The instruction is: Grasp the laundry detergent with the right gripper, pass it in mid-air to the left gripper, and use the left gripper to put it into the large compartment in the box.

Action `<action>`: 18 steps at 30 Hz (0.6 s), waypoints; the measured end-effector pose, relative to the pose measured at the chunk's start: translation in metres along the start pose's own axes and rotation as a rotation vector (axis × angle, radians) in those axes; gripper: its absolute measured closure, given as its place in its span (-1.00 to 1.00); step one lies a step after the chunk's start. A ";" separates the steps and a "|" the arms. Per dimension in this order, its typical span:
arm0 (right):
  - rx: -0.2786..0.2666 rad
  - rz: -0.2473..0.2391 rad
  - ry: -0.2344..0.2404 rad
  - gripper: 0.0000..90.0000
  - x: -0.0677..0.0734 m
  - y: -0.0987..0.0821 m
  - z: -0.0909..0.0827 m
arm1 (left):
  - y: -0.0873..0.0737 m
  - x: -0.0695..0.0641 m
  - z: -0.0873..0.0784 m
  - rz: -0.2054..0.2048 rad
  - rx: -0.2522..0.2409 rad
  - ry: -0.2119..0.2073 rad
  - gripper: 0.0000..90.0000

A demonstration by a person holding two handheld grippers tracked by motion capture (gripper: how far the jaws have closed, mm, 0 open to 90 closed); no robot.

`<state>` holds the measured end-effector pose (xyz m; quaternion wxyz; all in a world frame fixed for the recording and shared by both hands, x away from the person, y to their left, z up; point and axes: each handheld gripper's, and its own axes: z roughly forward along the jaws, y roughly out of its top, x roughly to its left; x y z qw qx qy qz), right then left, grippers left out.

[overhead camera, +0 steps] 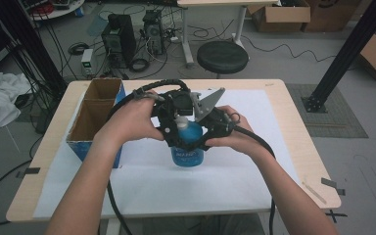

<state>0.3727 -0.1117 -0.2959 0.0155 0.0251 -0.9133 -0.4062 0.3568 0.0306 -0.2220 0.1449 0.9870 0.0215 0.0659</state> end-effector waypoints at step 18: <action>0.000 0.021 0.019 0.00 0.001 -0.003 -0.002 | 0.000 0.001 0.007 0.007 -0.013 -0.024 -0.66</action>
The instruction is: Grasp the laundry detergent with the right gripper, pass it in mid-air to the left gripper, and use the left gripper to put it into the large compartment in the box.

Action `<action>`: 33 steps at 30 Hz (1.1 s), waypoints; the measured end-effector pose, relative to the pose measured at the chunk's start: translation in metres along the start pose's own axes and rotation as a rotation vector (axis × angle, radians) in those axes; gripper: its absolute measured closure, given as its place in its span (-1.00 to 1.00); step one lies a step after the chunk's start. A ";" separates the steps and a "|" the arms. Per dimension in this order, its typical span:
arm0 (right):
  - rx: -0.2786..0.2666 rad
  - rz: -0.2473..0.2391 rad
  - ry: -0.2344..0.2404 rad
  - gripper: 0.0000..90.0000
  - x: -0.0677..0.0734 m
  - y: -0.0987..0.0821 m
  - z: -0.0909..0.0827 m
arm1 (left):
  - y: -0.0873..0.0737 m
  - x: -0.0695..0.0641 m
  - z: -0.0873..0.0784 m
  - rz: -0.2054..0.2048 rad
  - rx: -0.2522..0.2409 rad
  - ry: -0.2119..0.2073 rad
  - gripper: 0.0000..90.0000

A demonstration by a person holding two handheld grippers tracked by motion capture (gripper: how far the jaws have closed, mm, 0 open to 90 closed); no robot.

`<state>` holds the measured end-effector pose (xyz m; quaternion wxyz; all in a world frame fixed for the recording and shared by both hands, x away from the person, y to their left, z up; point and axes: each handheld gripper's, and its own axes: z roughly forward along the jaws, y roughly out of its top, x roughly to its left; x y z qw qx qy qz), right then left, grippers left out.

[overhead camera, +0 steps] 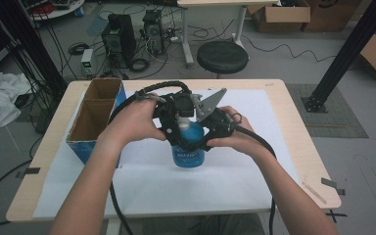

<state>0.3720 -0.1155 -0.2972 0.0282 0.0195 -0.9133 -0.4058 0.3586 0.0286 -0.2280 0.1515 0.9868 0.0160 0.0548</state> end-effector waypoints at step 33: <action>0.016 0.003 0.011 0.00 0.001 -0.002 0.001 | 0.003 -0.001 0.004 0.013 0.018 -0.015 -0.43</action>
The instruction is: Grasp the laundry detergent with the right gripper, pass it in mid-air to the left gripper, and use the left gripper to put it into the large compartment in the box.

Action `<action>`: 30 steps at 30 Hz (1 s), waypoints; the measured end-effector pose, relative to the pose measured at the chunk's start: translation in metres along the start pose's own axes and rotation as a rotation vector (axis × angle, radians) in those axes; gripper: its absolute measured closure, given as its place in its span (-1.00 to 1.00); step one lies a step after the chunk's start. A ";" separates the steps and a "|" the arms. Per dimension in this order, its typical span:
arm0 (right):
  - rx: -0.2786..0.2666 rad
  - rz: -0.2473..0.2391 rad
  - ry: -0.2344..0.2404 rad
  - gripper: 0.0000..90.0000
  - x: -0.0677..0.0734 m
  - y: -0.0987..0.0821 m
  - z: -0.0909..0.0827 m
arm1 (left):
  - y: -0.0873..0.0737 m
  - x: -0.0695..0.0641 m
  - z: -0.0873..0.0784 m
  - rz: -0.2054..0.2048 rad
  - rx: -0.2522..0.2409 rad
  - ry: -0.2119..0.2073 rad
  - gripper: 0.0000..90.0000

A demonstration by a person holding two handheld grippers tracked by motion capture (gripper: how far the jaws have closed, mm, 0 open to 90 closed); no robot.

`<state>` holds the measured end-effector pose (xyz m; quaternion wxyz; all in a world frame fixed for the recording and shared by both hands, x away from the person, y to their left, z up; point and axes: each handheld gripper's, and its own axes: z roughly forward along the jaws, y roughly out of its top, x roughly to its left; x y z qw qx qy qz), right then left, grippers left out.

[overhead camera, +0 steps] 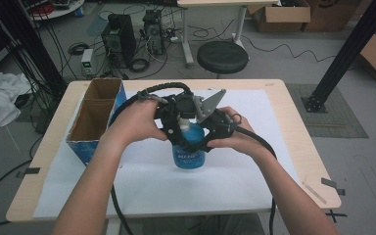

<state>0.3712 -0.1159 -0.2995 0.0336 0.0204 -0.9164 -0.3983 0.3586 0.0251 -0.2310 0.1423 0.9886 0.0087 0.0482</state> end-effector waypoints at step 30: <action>0.012 0.003 -0.011 -0.01 -0.003 0.001 0.003 | -0.004 0.001 0.000 -0.011 -0.010 -0.036 -0.15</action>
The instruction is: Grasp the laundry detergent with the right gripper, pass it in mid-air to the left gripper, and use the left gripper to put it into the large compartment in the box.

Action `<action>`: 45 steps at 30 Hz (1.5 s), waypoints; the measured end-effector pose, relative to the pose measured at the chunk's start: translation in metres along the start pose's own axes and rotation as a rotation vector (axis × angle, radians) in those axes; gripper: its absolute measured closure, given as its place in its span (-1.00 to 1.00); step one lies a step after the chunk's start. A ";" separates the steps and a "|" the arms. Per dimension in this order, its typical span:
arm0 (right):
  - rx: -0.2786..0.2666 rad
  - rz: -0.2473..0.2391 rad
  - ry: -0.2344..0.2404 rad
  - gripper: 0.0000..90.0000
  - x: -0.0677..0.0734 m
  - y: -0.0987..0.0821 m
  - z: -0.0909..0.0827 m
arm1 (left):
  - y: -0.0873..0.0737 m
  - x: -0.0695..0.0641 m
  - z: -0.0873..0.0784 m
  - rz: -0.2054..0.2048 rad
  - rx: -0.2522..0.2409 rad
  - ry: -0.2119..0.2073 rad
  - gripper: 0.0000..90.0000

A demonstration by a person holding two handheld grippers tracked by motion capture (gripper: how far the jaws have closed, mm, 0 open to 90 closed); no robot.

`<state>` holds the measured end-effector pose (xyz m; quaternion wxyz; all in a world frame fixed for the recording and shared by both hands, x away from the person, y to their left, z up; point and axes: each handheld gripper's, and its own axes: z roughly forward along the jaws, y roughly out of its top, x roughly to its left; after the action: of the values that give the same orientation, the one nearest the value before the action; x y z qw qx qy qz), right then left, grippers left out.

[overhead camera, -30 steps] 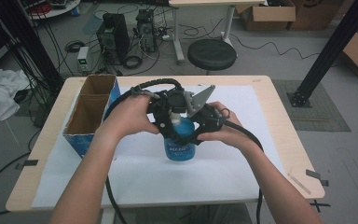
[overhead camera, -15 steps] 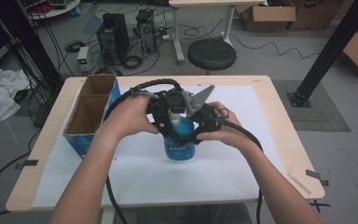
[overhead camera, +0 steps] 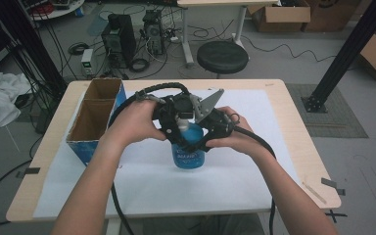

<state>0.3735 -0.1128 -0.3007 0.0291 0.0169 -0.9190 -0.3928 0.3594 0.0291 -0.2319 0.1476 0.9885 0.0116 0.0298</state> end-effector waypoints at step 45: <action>0.427 0.256 -0.234 -0.31 -0.026 -0.090 -0.099 | -0.074 0.065 -0.160 -1.080 0.242 0.147 -0.15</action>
<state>0.4069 -0.2445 -0.2983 -0.0318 -0.1391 -0.9728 -0.1827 0.4128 0.1484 -0.0972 0.0259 0.8472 0.5303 0.0174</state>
